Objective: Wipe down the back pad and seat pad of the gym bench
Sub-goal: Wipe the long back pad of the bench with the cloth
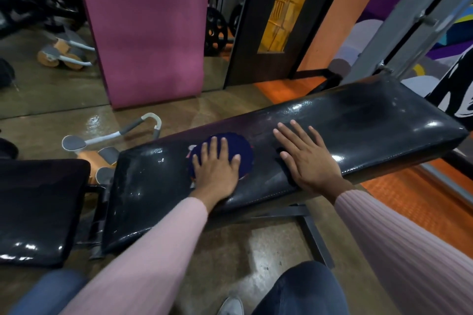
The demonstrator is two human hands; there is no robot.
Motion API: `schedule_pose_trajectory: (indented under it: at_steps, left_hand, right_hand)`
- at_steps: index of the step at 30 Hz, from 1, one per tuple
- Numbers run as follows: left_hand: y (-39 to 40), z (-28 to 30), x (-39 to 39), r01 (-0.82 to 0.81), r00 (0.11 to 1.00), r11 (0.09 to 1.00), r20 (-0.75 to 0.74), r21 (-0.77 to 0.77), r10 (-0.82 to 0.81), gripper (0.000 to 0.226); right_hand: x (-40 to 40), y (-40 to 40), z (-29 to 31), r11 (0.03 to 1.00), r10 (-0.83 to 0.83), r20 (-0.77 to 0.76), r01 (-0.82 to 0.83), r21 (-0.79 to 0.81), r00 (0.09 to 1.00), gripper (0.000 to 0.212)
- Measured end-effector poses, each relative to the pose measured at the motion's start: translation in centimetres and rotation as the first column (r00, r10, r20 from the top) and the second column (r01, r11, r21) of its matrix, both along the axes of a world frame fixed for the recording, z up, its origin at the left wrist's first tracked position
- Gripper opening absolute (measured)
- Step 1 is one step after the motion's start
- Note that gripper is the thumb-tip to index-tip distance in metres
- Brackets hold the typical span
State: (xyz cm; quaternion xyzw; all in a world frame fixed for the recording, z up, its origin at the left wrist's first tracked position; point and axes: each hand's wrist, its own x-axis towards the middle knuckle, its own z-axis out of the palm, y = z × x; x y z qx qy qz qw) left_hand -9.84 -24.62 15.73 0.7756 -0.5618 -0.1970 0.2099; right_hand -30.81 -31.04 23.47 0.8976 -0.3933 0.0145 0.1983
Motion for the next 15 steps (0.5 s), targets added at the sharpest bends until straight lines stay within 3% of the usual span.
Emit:
schedule_pose_trajectory:
  at_steps: [3, 8, 15]
  left_hand:
    - [3.6, -0.8, -0.2, -0.033, 0.998, 0.999, 0.046, -0.017, 0.034, 0.062]
    - [4.3, 0.8, -5.0, 0.129, 0.986, 0.987, 0.115, -0.099, -0.118, 0.062]
    - [-1.9, 0.8, 1.0, 0.028, 0.999, 0.997, -0.02, 0.071, -0.027, 0.063]
  right_hand:
    - [0.0, 0.0, 0.0, 1.0, 0.012, 0.006, -0.012, 0.009, 1.0, 0.055]
    - [0.1, -0.1, 0.0, 1.0, 0.013, -0.006, -0.013, 0.006, 1.0, 0.055]
    - [0.0, 0.0, 0.1, 1.0, -0.014, -0.028, 0.014, -0.002, 1.0, 0.054]
